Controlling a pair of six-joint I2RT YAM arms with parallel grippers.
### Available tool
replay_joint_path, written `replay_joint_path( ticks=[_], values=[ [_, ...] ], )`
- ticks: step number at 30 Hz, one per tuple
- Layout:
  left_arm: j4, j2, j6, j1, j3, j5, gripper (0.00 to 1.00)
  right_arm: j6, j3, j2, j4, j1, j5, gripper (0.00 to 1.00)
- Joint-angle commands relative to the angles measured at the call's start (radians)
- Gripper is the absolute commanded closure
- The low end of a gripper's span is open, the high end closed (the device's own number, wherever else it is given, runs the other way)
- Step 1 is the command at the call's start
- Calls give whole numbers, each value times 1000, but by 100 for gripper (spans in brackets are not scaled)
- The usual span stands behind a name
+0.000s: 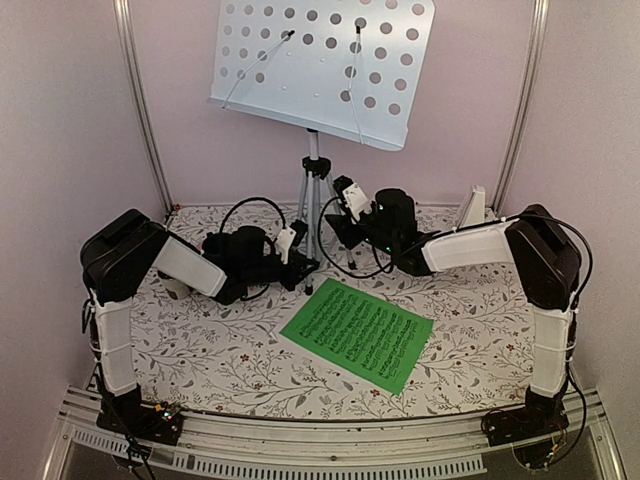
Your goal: Set up the instrument practice props
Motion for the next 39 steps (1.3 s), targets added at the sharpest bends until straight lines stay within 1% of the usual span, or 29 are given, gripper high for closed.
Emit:
replay_joint_path(
  ticks=[1,4,6,10,14,19,22,23,27,29,32,37,39],
  values=[
    [5,-21,-2,1,-19,-2,100,63,-64,-124,31,-35,-159,37],
    [11,-29,12,4,-34,6,100,89,-146,-174,64,-65,-239,30],
    [8,-32,26,9,-33,20,100,94,-188,-199,73,-103,-317,30],
    [-43,-37,56,20,-11,43,100,87,-231,-174,64,-171,-487,32],
    [-79,-41,72,40,6,79,100,55,-210,-99,54,-207,-583,33],
    [-86,-40,78,51,18,95,100,13,-127,2,-2,-208,-642,35],
    [-91,-39,81,50,27,101,100,10,-59,57,-22,-204,-643,35],
    [-94,-40,83,51,29,102,100,10,-30,71,-59,-203,-636,35],
    [-124,-45,96,51,48,111,100,-28,61,122,-123,-185,-585,36],
    [-133,-48,100,52,51,112,100,-52,107,146,-177,-180,-563,41],
    [-136,-53,106,55,46,110,100,-77,126,155,-208,-178,-544,47],
    [-144,-56,112,61,46,118,100,-140,176,183,-285,-171,-520,50],
    [-149,-59,116,62,49,120,100,-163,191,191,-306,-168,-510,55]
  ],
)
